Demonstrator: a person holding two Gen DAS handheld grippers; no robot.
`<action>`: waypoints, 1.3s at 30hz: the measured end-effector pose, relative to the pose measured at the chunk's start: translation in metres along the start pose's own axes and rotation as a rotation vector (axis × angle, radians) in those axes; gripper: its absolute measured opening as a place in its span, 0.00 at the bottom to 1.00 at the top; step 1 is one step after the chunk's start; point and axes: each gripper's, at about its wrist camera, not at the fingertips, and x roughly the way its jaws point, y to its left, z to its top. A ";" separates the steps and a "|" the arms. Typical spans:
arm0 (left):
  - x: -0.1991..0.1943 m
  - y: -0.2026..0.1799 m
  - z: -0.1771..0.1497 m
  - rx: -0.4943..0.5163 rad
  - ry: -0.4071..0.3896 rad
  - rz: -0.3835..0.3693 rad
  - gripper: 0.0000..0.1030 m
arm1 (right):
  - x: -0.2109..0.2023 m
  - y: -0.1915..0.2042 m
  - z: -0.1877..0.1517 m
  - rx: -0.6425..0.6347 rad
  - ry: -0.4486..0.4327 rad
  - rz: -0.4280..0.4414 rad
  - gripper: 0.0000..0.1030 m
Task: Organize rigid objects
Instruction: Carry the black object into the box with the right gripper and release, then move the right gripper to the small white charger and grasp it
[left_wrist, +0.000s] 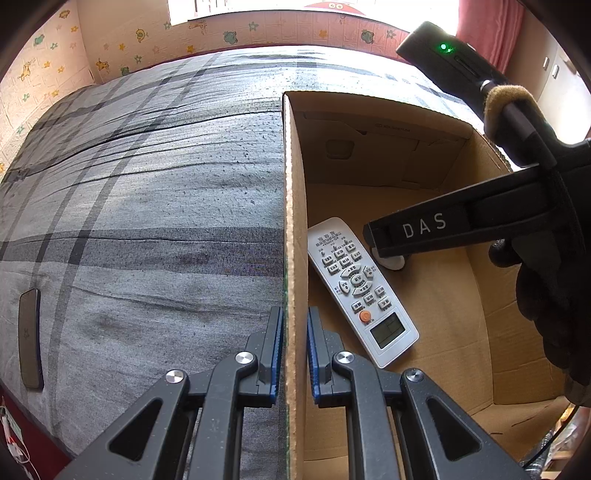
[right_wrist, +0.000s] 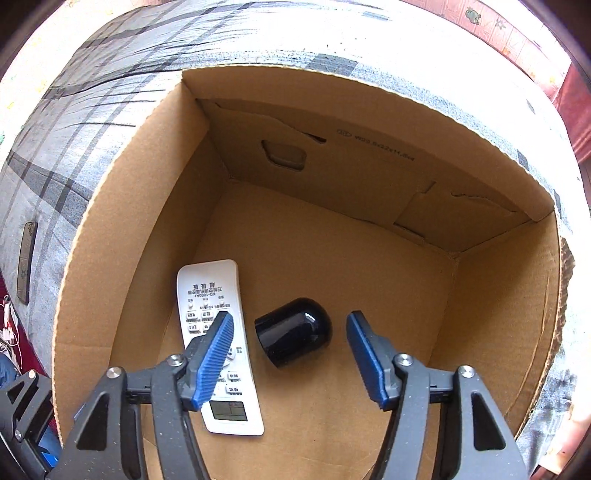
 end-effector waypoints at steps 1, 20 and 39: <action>0.000 0.000 0.000 -0.001 0.000 -0.001 0.13 | -0.003 0.000 0.000 0.003 -0.006 0.007 0.72; 0.001 -0.002 0.000 -0.002 0.002 0.004 0.13 | -0.084 -0.009 -0.019 0.030 -0.141 0.022 0.80; 0.001 -0.002 0.001 -0.002 0.004 0.008 0.13 | -0.150 -0.078 -0.074 0.125 -0.226 -0.026 0.82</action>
